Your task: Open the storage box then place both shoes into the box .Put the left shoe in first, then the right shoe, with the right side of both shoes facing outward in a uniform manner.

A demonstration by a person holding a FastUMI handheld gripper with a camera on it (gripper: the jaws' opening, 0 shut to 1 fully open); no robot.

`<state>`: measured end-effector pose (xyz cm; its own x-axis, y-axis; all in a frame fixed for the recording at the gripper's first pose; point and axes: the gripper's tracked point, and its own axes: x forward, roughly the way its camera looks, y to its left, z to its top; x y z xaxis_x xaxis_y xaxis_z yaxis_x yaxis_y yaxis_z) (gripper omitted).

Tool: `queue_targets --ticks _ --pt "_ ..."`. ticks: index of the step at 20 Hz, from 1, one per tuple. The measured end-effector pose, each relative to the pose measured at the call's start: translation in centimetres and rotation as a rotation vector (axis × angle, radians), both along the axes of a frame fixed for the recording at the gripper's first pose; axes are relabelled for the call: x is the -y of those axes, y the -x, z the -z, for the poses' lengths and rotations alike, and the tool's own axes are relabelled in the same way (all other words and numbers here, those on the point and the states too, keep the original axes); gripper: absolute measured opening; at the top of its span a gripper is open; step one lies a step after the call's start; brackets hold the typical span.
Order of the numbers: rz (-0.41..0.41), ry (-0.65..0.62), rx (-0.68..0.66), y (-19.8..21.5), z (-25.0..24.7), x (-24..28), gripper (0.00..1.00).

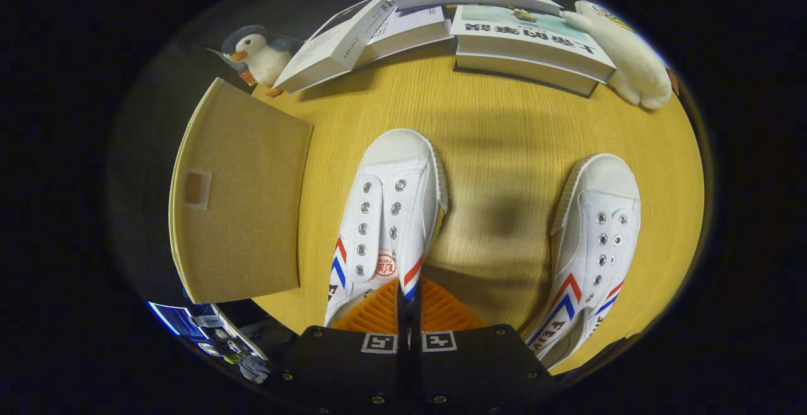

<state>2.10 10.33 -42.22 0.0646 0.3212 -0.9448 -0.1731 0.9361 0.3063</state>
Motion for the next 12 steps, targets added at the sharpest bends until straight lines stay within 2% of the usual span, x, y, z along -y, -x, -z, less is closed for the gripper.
queue_targets --ticks 12 --pt "-0.005 -0.036 0.082 -0.8 -10.9 -1.3 0.0"
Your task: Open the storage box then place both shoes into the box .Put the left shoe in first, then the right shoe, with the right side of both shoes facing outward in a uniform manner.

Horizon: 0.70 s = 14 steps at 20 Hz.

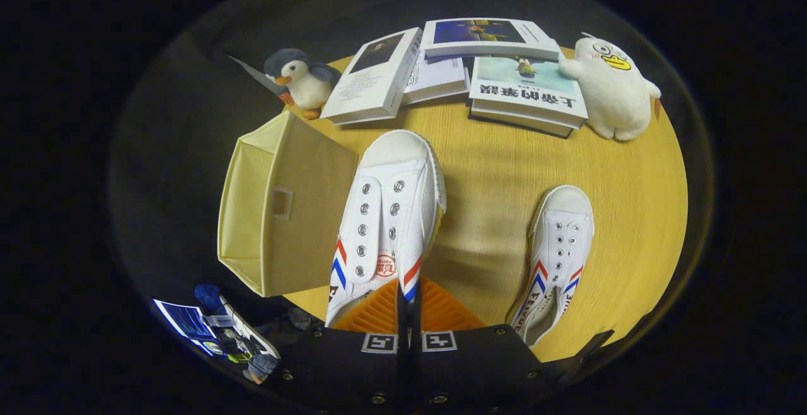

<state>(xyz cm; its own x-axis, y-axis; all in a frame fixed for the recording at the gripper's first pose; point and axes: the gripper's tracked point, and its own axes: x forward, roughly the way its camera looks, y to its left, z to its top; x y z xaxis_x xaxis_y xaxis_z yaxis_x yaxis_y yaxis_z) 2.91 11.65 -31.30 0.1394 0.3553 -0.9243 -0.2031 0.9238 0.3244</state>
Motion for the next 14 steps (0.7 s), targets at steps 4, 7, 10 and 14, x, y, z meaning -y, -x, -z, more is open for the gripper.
queue_targets --ticks 4,7,10,14 --pt "-0.027 -0.025 0.037 -0.8 -3.5 -2.0 0.0" --pt "-0.068 -0.033 0.078 -1.6 -5.8 -4.2 0.0" --pt "-0.107 -0.063 0.097 -2.2 -7.6 -7.0 0.0" --pt "-0.172 -0.085 0.103 -2.7 -8.6 -11.3 0.0"
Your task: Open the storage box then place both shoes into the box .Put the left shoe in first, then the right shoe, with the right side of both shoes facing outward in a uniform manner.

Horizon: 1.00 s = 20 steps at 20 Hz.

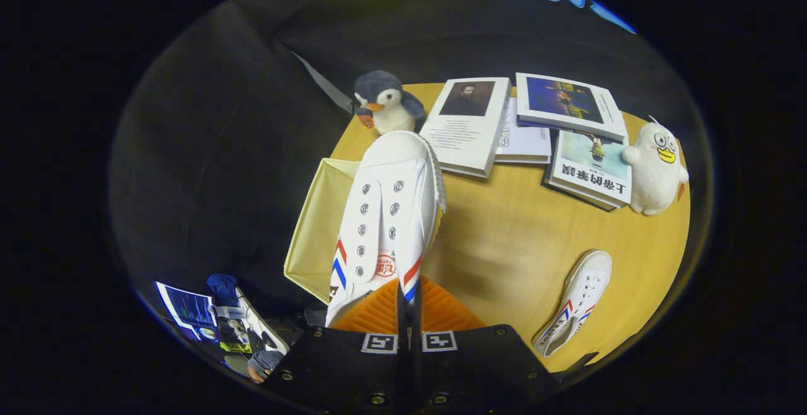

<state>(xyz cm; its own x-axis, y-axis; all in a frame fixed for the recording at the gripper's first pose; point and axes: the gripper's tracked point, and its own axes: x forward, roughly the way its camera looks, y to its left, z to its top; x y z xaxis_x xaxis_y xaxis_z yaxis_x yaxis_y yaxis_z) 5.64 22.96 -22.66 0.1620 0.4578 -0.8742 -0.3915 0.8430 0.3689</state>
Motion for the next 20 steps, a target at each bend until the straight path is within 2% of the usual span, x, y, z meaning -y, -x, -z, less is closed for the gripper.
queue_targets --ticks 8,20 --pt "-0.109 0.013 -0.041 0.3 1.9 -7.8 0.0" --pt "-0.185 0.096 -0.091 1.5 7.5 -14.0 0.0"
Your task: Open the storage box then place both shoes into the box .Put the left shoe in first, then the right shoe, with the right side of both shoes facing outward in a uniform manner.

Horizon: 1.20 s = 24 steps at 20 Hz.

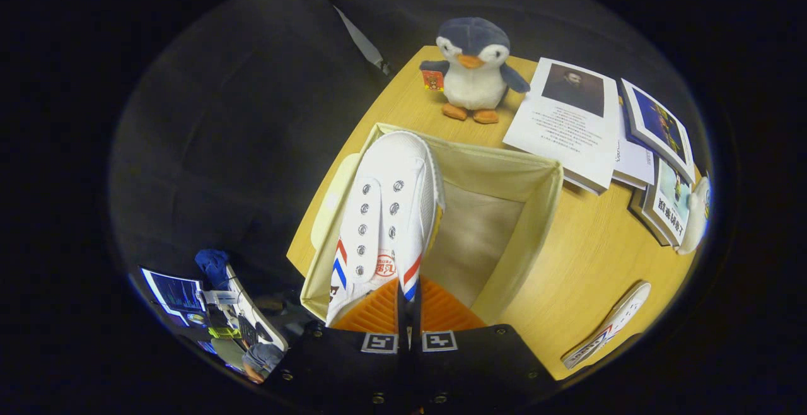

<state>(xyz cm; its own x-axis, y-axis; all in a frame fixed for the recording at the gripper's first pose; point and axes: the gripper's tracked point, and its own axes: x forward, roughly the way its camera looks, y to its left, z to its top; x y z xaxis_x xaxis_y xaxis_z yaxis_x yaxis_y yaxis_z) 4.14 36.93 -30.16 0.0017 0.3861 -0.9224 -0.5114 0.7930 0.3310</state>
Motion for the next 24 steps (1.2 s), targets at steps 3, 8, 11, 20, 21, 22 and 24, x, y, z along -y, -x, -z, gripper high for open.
queue_targets --ticks 3,8,11,20,21,22,24 --pt "-0.01 0.032 0.016 -0.3 1.1 -0.3 0.01" --pt "-0.003 -0.016 0.044 -1.2 0.6 -0.7 0.62" --pt "0.023 -0.037 0.062 -1.8 -0.4 0.4 0.8" --pt "0.104 -0.097 0.136 -3.6 -5.0 5.7 0.94" --pt "0.113 -0.094 0.146 -3.8 -5.3 6.5 0.97" --pt "0.124 -0.098 0.151 -3.8 -5.7 7.2 0.97" --pt "0.142 -0.103 0.15 -3.7 -6.3 8.6 0.97"
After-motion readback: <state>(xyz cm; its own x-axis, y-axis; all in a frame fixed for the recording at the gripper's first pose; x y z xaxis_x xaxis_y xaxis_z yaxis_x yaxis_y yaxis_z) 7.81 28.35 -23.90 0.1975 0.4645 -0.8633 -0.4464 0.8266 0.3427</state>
